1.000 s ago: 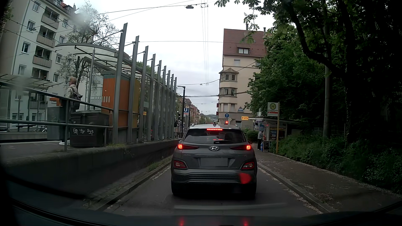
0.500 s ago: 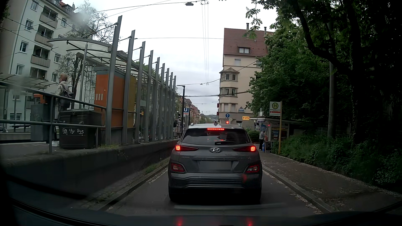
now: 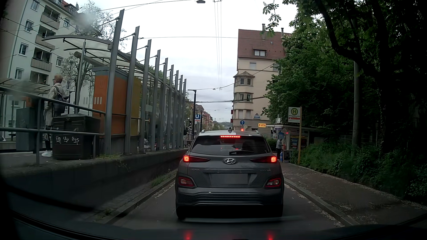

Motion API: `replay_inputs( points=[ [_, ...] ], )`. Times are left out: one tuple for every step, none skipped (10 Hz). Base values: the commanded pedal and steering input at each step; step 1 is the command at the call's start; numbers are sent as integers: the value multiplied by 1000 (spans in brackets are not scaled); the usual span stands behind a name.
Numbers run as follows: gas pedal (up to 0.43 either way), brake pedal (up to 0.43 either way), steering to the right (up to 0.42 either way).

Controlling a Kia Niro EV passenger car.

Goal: Follow the waypoints while adhering to traffic rules and regulations

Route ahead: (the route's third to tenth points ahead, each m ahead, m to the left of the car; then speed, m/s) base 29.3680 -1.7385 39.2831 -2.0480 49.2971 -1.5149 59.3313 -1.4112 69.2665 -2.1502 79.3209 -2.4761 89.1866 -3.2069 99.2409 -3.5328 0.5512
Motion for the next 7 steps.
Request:
replay_inputs(
  points=[
    [0, 256, -11],
    [0, 262, -10],
    [0, 262, -8],
    [0, 262, -7],
    [0, 268, -7],
    [0, 268, -7],
    [0, 268, -7]
  ],
)
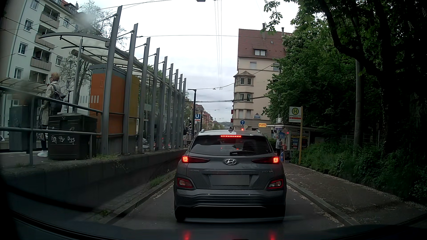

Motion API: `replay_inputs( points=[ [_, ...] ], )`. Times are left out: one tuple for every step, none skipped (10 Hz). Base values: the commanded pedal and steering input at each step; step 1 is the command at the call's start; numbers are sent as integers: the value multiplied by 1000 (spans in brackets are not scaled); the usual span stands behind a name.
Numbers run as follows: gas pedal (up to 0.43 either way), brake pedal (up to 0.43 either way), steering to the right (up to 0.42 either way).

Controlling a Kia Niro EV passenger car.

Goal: Follow the waypoints while adhering to traffic rules and regulations

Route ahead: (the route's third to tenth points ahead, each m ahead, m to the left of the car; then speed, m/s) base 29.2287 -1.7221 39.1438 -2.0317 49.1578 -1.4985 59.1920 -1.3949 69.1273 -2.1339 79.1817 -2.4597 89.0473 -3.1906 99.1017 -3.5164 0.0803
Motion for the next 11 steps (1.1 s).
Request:
replay_inputs(
  points=[
    [0, 268, -8],
    [0, 268, -8],
    [0, 274, -9],
    [0, 274, -9],
    [0, 280, -10],
    [0, 280, -10],
    [0, 280, -10],
    [0, 280, -10],
    [0, 280, -10],
    [0, 287, -10],
    [0, 287, -10]
  ],
)
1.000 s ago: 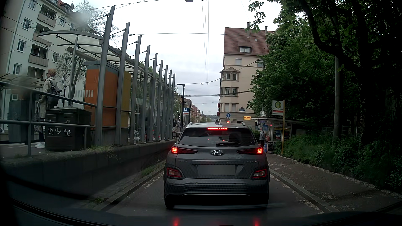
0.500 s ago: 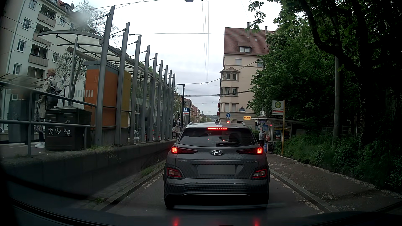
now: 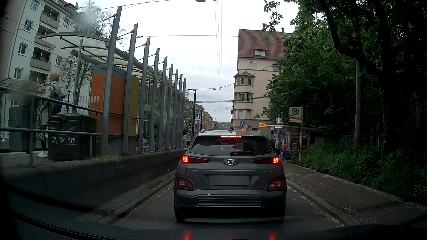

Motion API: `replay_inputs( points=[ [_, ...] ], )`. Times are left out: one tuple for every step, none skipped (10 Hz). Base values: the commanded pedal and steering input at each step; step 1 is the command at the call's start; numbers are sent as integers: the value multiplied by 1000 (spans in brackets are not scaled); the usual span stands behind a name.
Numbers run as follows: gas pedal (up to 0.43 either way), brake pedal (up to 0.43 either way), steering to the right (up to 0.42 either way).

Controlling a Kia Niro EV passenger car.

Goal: Follow the waypoints while adhering to traffic rules and regulations

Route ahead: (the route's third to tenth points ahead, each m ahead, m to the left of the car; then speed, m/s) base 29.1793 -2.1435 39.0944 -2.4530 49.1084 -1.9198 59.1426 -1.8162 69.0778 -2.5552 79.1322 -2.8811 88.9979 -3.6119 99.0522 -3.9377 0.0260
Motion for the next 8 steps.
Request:
replay_inputs(
  points=[
    [0, 287, -10],
    [0, 287, -10],
    [0, 287, -10],
    [0, 287, -10],
    [0, 287, -10],
    [0, 287, -10],
    [0, 287, -10],
    [0, 280, -10]
  ],
)
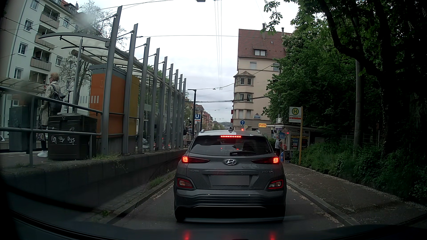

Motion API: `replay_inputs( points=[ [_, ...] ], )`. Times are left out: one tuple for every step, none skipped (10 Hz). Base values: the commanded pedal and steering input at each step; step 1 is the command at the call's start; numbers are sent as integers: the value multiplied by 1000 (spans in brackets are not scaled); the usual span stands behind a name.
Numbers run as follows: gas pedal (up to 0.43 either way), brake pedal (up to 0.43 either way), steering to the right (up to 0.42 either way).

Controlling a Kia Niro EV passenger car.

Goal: Follow the waypoints while adhering to traffic rules and regulations

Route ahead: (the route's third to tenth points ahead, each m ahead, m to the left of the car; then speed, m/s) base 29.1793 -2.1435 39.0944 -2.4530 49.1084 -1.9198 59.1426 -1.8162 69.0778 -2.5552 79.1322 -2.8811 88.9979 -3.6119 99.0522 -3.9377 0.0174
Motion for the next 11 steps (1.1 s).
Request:
replay_inputs(
  points=[
    [0, 287, -10],
    [0, 287, -10],
    [0, 287, -10],
    [0, 287, -10],
    [0, 287, -10],
    [0, 287, -10],
    [0, 287, -10],
    [0, 287, -10],
    [0, 287, -10],
    [0, 287, -10],
    [0, 287, -10]
  ],
)
